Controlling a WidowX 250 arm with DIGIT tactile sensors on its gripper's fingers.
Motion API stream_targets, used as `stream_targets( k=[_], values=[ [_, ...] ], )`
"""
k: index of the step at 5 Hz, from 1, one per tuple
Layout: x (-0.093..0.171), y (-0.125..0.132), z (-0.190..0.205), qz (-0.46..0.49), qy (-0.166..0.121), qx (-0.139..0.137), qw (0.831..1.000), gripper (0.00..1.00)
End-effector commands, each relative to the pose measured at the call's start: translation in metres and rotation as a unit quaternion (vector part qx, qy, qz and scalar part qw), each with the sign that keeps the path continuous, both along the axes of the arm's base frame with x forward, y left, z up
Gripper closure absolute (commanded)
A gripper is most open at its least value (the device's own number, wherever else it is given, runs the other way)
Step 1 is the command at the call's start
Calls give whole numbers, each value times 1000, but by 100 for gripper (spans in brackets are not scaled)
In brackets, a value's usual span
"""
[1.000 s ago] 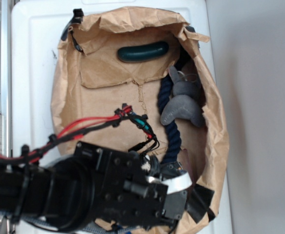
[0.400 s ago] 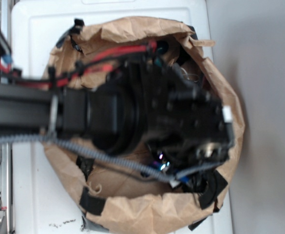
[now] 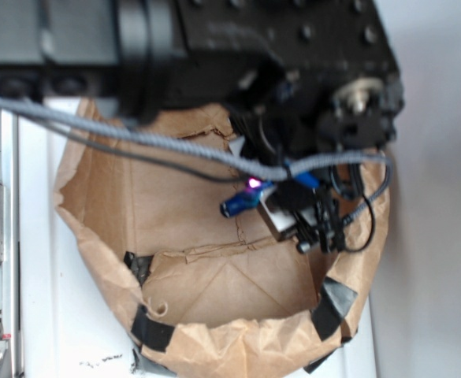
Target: Grab the blue rope.
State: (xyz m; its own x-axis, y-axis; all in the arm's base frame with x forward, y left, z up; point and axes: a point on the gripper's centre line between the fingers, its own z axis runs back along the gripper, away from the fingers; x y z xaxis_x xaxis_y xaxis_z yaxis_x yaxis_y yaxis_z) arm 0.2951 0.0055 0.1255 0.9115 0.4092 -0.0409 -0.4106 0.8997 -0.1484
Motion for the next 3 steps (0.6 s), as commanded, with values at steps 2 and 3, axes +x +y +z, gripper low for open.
stream_targets(
  k=[2, 3],
  values=[
    [-3, 39, 67, -19, -107, 35, 993, 100],
    [-13, 35, 60, -19, -158, 41, 986, 100]
  ],
)
